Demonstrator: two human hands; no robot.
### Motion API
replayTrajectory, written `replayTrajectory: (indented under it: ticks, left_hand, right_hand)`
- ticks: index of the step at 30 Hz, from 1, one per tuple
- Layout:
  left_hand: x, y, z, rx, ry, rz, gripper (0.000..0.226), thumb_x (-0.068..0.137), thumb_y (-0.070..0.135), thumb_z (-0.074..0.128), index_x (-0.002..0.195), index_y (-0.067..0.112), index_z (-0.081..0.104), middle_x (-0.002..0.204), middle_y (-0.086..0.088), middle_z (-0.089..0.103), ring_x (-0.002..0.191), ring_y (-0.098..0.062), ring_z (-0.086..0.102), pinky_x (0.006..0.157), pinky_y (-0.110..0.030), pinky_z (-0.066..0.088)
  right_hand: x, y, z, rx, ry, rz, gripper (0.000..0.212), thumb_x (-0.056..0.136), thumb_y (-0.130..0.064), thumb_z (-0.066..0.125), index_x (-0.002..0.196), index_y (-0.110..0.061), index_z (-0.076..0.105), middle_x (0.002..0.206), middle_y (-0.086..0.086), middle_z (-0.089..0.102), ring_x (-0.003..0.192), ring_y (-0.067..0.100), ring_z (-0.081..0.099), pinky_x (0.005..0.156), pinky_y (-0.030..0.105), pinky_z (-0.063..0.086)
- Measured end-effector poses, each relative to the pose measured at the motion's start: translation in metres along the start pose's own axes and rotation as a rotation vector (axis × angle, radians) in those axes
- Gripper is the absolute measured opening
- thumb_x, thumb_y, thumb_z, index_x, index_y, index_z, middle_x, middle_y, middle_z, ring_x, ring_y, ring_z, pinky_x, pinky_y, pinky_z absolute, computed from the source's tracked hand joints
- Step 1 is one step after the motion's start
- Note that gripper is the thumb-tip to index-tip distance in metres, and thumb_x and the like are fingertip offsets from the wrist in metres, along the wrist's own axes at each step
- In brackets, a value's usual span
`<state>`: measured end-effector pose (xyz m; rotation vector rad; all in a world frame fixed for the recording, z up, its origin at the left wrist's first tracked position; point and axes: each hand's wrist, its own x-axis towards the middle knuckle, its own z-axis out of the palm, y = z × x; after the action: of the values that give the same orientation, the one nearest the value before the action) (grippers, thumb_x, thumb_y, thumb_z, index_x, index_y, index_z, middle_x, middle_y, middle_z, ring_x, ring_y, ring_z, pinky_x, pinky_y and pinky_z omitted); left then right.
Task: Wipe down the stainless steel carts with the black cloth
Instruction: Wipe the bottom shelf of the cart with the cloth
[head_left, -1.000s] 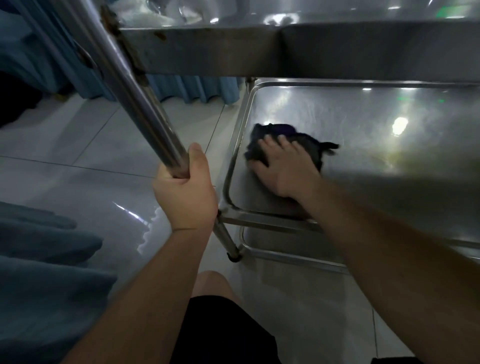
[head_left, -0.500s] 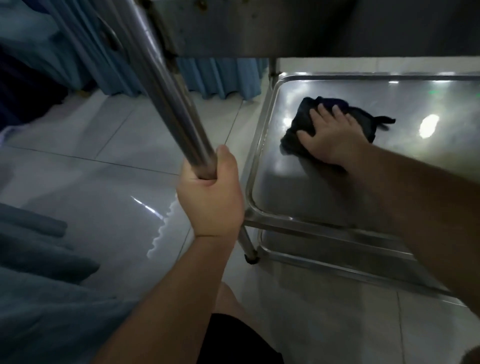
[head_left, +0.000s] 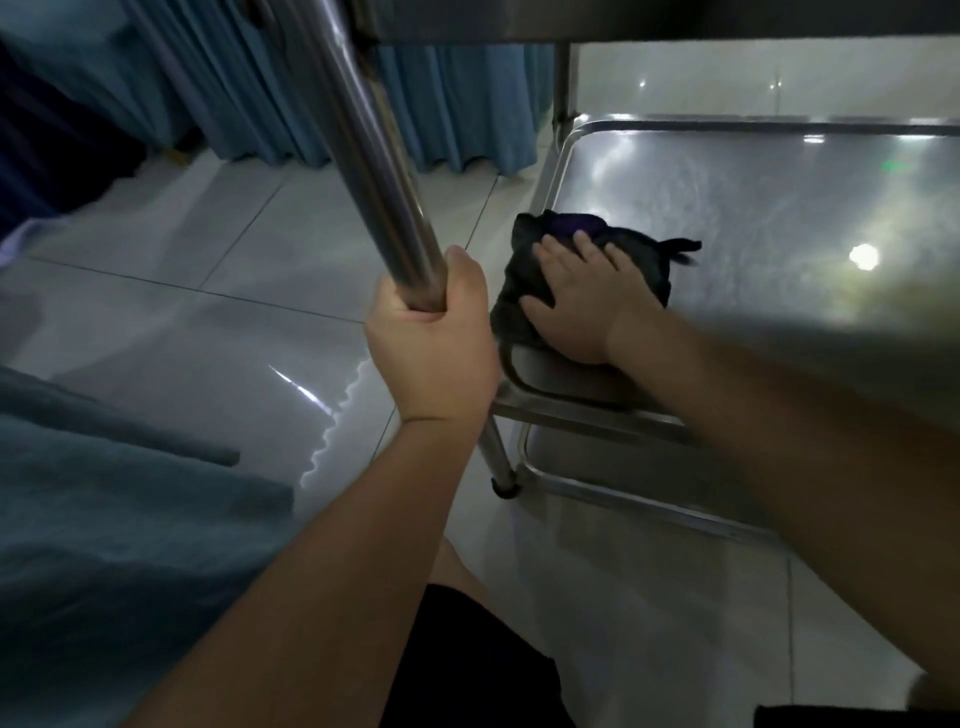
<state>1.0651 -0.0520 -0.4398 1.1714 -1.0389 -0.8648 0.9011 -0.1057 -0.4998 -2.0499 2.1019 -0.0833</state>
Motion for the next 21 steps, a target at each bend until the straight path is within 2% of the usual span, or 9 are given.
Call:
replayTrajectory:
  ticks: [4,7,9,11,14,17,21]
  left_hand:
    - [0.0,0.002,-0.001,0.058,0.013,0.002,0.031,0.086,0.046,0.069,0.07,0.028,0.05,0.06,0.001,0.049,0.053,-0.019,0.05,0.052,-0.034,0.047]
    - [-0.001,0.004,-0.001,0.092,0.042,-0.012,0.033,0.085,0.05,0.068,0.071,0.026,0.051,0.062,-0.004,0.052,0.054,-0.022,0.053,0.052,-0.041,0.05]
    - [-0.003,0.006,0.0,0.102,0.054,-0.032,0.032,0.085,0.05,0.068,0.071,0.027,0.051,0.064,-0.006,0.053,0.057,-0.025,0.054,0.056,-0.05,0.054]
    - [-0.005,0.007,0.0,0.112,0.065,-0.039,0.032,0.085,0.05,0.068,0.071,0.026,0.052,0.065,-0.008,0.054,0.059,-0.028,0.055,0.06,-0.053,0.056]
    - [-0.008,0.009,-0.001,0.135,0.063,-0.028,0.032,0.085,0.054,0.066,0.075,0.026,0.056,0.07,-0.017,0.064,0.062,-0.034,0.064,0.057,-0.042,0.056]
    - [-0.008,0.007,-0.002,0.127,0.062,-0.004,0.031,0.087,0.053,0.065,0.08,0.023,0.058,0.071,-0.014,0.067,0.054,-0.017,0.065,0.049,-0.023,0.05]
    - [-0.008,0.003,-0.003,0.205,0.088,-0.002,0.035,0.088,0.059,0.065,0.086,0.025,0.059,0.074,-0.003,0.071,0.058,-0.005,0.064,0.05,-0.017,0.048]
  right_hand:
    - [-0.05,-0.023,0.01,0.06,-0.045,-0.057,0.077,0.098,-0.065,0.015,0.166,-0.03,0.005,0.174,-0.01,0.001,0.16,0.019,-0.005,0.127,0.046,-0.001]
    - [-0.085,-0.028,0.008,0.115,-0.055,-0.155,0.069,0.104,-0.062,0.018,0.165,-0.031,0.012,0.173,-0.012,0.008,0.16,0.016,-0.002,0.127,0.044,-0.002]
    - [-0.104,-0.024,0.006,0.119,-0.057,-0.205,0.066,0.106,-0.061,0.022,0.165,-0.033,0.016,0.172,-0.014,0.012,0.159,0.014,0.001,0.128,0.042,-0.002]
    - [-0.117,-0.02,0.003,0.1,-0.061,-0.241,0.065,0.106,-0.061,0.025,0.165,-0.035,0.018,0.172,-0.015,0.013,0.159,0.012,0.003,0.129,0.041,0.0]
    - [-0.132,-0.01,0.0,0.097,-0.065,-0.267,0.065,0.105,-0.061,0.029,0.164,-0.035,0.021,0.171,-0.017,0.015,0.159,0.011,0.003,0.129,0.041,0.002]
    - [-0.145,0.01,0.0,0.083,-0.067,-0.27,0.064,0.105,-0.061,0.03,0.163,-0.037,0.022,0.17,-0.02,0.015,0.158,0.008,0.002,0.129,0.038,0.001]
    - [-0.176,0.057,0.0,0.057,-0.041,-0.212,0.069,0.101,-0.068,0.022,0.163,-0.041,0.016,0.17,-0.023,0.01,0.157,0.003,-0.001,0.127,0.033,-0.001]
